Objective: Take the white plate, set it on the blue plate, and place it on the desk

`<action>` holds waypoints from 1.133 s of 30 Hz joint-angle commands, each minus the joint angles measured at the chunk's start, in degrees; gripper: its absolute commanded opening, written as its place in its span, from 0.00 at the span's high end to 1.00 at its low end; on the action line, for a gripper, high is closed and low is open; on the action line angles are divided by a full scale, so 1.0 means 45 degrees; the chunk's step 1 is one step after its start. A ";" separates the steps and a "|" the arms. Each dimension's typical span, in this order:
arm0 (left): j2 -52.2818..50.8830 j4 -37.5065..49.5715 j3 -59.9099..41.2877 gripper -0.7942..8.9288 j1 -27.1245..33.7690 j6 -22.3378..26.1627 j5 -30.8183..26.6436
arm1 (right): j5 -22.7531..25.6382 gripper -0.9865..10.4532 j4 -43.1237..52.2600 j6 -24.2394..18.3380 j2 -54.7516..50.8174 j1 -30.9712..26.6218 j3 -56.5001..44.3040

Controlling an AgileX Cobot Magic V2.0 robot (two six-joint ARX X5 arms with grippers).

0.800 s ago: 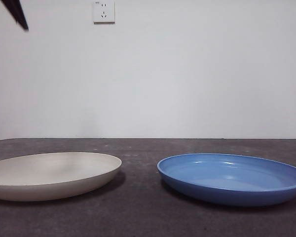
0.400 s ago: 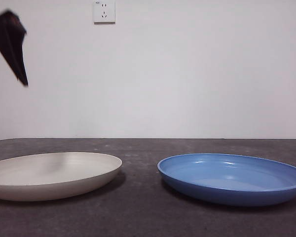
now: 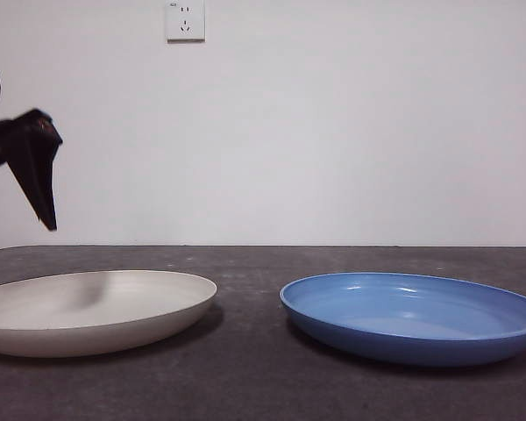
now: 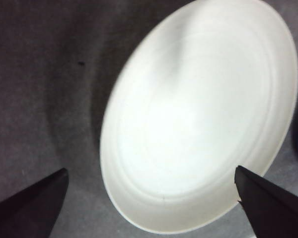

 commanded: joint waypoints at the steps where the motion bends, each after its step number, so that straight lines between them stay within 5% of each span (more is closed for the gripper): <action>1: 0.0573 0.0316 0.0209 0.31 0.0034 0.0223 -0.0039 | 0.0053 0.43 0.0102 0.0136 0.0029 0.0053 0.0228; 14: 0.1545 0.0874 0.0214 0.32 0.0019 -0.0019 -0.0029 | 0.0345 0.43 0.0165 0.0141 0.0029 0.0053 0.0228; 25: 0.1588 0.0840 0.0209 0.73 0.0019 -0.0102 -0.0073 | 0.0345 0.43 0.0175 0.0136 0.0029 0.0053 0.0228; 34: 0.2137 0.0801 0.0214 0.78 0.0010 -0.0126 -0.0204 | 0.0311 0.43 0.0170 0.0141 0.0029 0.0053 0.0228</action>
